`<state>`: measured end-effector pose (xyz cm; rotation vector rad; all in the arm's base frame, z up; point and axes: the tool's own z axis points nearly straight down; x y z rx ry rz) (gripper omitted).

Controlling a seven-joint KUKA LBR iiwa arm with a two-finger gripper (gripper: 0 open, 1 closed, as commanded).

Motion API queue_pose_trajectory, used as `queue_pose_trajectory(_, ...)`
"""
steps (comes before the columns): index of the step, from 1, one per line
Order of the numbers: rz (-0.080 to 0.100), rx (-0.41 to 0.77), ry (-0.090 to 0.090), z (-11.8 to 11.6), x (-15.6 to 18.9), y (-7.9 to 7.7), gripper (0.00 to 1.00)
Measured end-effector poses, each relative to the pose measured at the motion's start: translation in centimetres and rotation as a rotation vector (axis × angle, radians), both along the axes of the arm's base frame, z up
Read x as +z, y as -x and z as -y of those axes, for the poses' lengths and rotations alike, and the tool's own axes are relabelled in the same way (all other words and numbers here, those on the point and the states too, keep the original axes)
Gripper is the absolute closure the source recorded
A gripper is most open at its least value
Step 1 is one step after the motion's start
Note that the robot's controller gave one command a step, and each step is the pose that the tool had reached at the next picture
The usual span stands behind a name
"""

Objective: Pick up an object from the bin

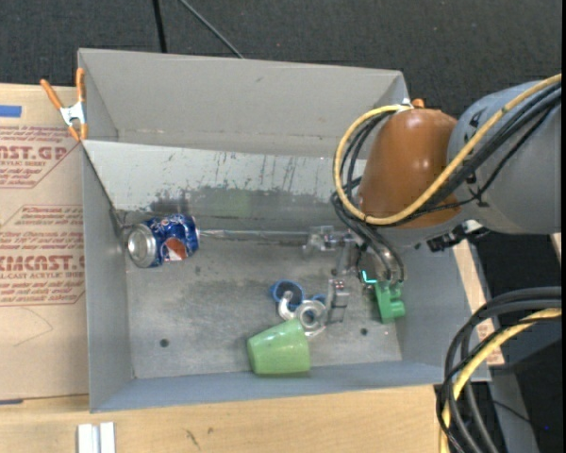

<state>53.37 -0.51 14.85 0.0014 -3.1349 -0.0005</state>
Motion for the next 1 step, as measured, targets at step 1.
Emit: queue_pose_trajectory(1,0.0,-0.125,-0.001,-0.16,-8.22,1.28,0.0)
